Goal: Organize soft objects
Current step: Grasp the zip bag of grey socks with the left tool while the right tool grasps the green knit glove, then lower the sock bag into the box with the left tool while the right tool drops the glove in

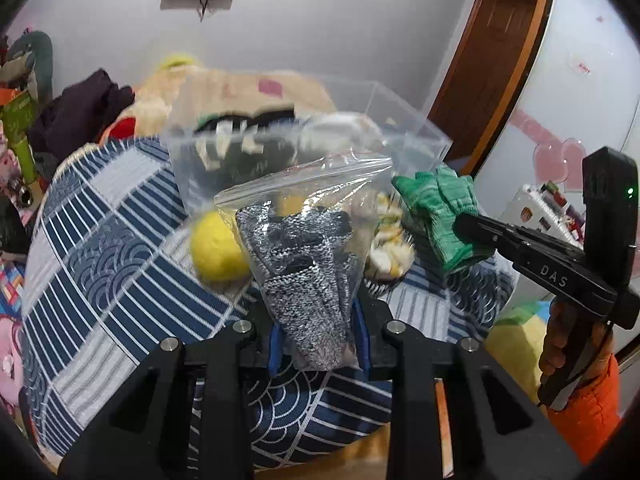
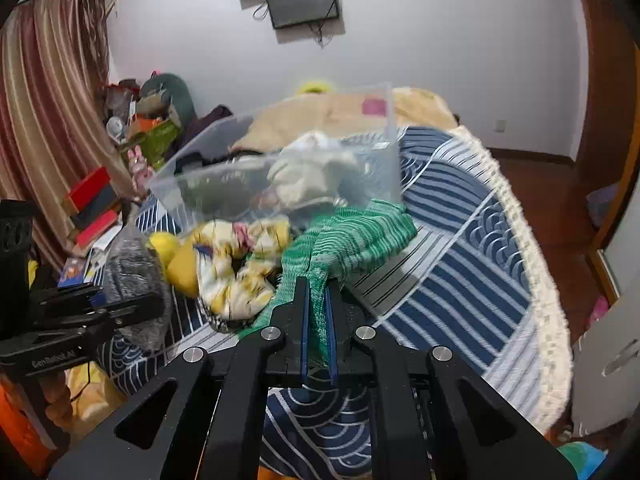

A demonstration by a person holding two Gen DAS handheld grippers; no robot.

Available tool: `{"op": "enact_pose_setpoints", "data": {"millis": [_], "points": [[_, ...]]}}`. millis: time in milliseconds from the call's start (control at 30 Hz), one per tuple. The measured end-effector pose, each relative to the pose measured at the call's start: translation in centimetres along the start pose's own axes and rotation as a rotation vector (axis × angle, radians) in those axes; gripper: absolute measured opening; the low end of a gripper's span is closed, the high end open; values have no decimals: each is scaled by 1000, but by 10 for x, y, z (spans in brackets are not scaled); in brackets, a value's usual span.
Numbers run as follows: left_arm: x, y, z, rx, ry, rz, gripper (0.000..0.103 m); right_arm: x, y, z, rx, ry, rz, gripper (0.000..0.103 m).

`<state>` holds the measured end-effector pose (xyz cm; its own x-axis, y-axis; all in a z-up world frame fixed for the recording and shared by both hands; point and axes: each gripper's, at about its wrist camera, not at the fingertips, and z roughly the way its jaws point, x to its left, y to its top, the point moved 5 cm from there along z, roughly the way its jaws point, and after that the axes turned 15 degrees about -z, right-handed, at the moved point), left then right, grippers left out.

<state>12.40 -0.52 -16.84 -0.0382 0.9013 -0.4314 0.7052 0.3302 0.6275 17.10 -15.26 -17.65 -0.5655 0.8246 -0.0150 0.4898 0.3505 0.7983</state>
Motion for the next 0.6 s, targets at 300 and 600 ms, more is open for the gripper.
{"op": "enact_pose_setpoints", "data": {"millis": [300,600], "points": [[-13,43,-25,-133,-10,45,29,-4,39,-41,-149,-36,-12,6],[-8,93,-28,-223,20,19,29,7,85,-43,-278,-31,-52,6]]}}
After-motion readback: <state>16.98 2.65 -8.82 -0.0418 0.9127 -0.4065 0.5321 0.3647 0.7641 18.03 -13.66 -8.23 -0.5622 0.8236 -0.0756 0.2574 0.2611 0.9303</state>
